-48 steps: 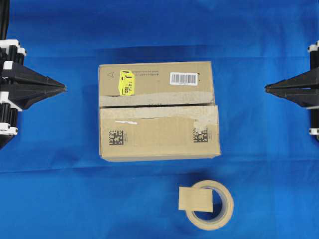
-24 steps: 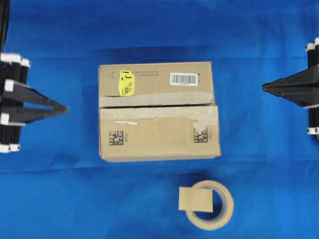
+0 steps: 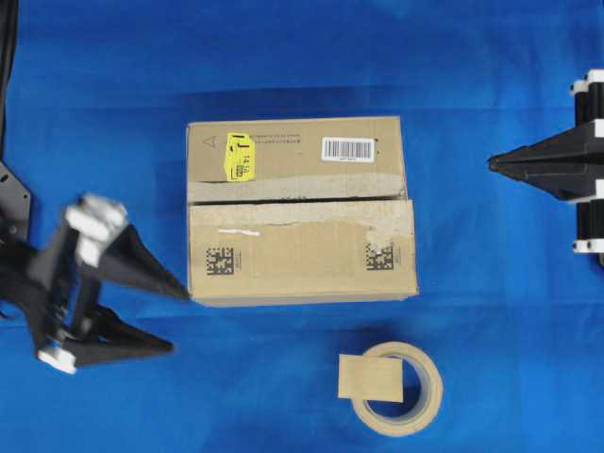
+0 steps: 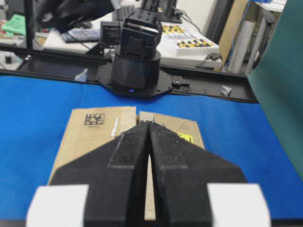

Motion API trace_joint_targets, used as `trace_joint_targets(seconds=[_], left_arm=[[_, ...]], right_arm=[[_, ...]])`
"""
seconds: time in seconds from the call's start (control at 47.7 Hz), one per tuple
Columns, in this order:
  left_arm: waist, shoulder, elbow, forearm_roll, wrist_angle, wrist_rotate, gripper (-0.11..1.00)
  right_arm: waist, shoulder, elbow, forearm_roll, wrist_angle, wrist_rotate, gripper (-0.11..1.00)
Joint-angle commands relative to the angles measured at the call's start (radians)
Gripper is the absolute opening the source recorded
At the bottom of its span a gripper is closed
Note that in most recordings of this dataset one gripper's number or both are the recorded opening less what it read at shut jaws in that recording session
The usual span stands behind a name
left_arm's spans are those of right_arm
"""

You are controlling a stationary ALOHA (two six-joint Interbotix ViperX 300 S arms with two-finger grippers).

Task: Apply tape along the seams of the closed cardboard box to seal it securely.
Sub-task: 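Move the left gripper down toward the tan tape roll, then pinch the loose tape end on the roll with the left gripper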

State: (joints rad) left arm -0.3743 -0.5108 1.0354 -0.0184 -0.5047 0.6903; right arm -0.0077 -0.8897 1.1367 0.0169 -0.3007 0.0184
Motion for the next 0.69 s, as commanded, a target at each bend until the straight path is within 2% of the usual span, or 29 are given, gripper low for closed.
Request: trace_joint_targets(seconds=[0.0,0.084,0.168,0.252,0.525,0.671], left_arm=[[-0.011,0.081,-0.067,-0.006,-0.012,0.091,0.71],[-0.012,0.178,-0.112,-0.008,-0.014,0.198,0.62],[-0.012,0.264,-0.147,-0.009,-0.014,0.272,0.63],[-0.015,0.351,-0.184,-0.02,-0.015,0.307,0.62],[-0.012,0.591,-0.333,-0.026,-0.009,0.345,0.62],[-0.002,0.673,-0.382,-0.026,-0.009,0.408,0.62]], right_arm=[[-0.002,0.011,-0.026,0.003,-0.012,-0.002,0.02],[-0.002,0.014,-0.026,0.003,-0.012,-0.002,0.02],[-0.002,0.017,-0.026,0.003,-0.011,-0.002,0.02],[-0.002,0.018,-0.026,0.003,-0.008,0.0,0.02],[-0.002,0.034,-0.023,0.003,-0.005,0.0,0.02],[-0.002,0.044,-0.021,0.003,-0.005,0.0,0.02]])
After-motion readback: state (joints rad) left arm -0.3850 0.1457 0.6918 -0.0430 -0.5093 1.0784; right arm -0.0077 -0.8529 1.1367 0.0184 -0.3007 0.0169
